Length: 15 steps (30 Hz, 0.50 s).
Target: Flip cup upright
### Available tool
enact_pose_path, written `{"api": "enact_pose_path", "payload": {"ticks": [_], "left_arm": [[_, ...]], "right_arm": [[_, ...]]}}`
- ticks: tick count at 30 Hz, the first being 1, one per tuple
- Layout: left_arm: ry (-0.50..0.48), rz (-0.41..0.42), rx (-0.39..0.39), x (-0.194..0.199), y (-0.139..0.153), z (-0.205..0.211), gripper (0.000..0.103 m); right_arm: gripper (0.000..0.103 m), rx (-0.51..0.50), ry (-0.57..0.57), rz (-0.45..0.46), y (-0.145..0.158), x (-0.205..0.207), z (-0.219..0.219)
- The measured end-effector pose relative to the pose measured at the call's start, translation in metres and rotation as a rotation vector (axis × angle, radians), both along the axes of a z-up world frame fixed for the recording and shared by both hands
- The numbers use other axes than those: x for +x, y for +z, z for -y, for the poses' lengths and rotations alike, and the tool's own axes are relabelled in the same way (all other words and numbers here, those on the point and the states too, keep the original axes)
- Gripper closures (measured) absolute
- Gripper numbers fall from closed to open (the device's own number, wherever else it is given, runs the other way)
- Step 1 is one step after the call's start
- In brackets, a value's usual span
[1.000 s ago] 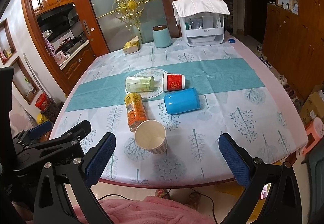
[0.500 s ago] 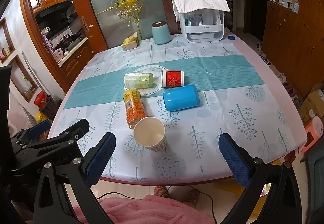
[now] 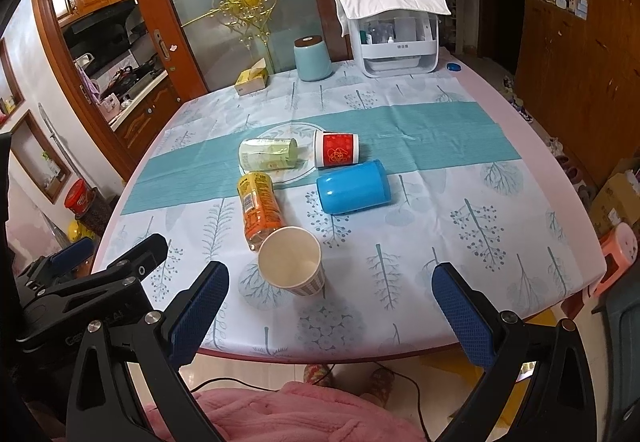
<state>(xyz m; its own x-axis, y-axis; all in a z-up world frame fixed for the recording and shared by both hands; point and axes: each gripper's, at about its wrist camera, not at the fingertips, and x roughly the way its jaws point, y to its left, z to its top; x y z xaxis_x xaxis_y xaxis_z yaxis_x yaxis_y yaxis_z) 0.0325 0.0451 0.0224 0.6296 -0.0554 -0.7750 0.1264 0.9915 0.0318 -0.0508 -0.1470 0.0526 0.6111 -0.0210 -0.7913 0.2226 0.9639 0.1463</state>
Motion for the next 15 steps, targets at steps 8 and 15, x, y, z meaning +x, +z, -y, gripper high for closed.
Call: {"api": "enact_pose_path", "payload": {"ticks": [8,15], "left_arm": [[-0.007,-0.007,-0.001,0.0014,-0.0031,0.0006,0.000],[-0.012,-0.040,-0.013,0.0058,-0.0099,-0.0007,0.000]], "right_arm": [[0.000,0.008,-0.013,-0.017,-0.0034,0.0037,0.0051],[0.000,0.009,-0.020,-0.047,-0.0090,0.0079,0.0062]]}}
